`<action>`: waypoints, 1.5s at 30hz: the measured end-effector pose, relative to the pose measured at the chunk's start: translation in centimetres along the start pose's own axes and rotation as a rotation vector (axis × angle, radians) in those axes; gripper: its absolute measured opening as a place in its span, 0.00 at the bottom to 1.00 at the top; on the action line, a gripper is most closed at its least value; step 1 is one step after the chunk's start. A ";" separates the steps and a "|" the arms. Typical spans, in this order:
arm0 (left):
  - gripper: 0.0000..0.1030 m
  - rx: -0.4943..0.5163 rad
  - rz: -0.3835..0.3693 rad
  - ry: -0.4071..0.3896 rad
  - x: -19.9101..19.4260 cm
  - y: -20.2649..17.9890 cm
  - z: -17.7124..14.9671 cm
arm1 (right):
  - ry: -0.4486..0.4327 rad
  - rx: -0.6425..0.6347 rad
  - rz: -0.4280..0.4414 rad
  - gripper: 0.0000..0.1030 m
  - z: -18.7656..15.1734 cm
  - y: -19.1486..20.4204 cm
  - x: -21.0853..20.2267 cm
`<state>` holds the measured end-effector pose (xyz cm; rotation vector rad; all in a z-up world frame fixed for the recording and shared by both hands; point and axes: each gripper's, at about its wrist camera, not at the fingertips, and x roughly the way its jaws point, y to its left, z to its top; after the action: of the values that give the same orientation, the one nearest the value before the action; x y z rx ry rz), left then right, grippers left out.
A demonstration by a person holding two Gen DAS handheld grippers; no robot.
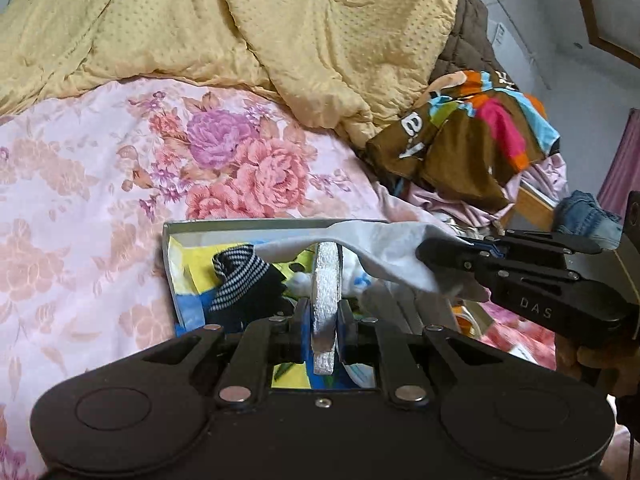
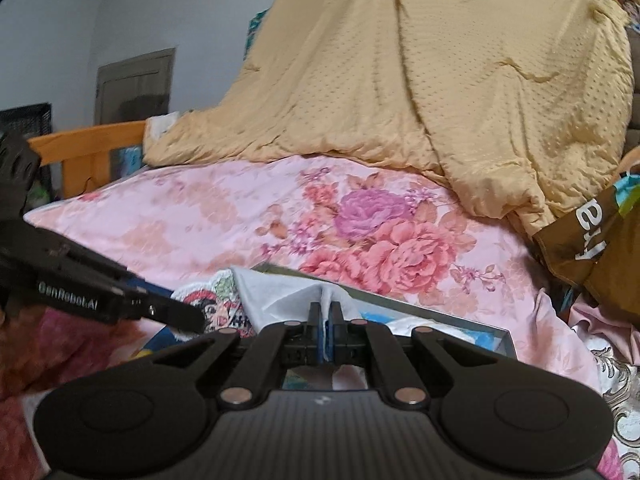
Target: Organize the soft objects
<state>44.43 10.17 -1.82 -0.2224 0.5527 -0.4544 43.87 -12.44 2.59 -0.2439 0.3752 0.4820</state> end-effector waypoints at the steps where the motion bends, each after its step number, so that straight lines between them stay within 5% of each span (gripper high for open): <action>1: 0.13 0.001 0.011 -0.001 0.4 0.0 0.1 | 0.000 0.007 -0.005 0.02 0.0 -0.1 0.3; 29: 0.14 -0.085 0.228 0.043 7.8 1.0 -0.1 | 0.113 0.178 -0.028 0.06 -0.2 -3.4 5.9; 34: 0.19 -0.126 0.256 0.041 8.3 1.0 -0.6 | 0.113 0.186 -0.019 0.19 -0.9 -3.1 5.9; 36: 0.20 -0.137 0.263 0.038 8.5 0.9 -0.8 | 0.109 0.187 -0.018 0.34 -1.2 -3.0 5.7; 39: 0.32 -0.131 0.267 0.018 8.4 0.6 -0.9 | 0.088 0.190 -0.019 0.59 -1.6 -2.9 5.0; 43: 0.64 -0.148 0.282 -0.028 7.5 0.3 -1.1 | 0.039 0.217 -0.015 0.80 -2.0 -2.7 3.5; 45: 0.71 -0.157 0.286 -0.048 6.6 0.2 -1.2 | -0.006 0.230 -0.008 0.90 -2.2 -2.5 2.3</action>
<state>48.81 7.17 -5.84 -0.2992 0.5634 -0.1279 46.33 -14.34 0.03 -0.0210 0.4198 0.4278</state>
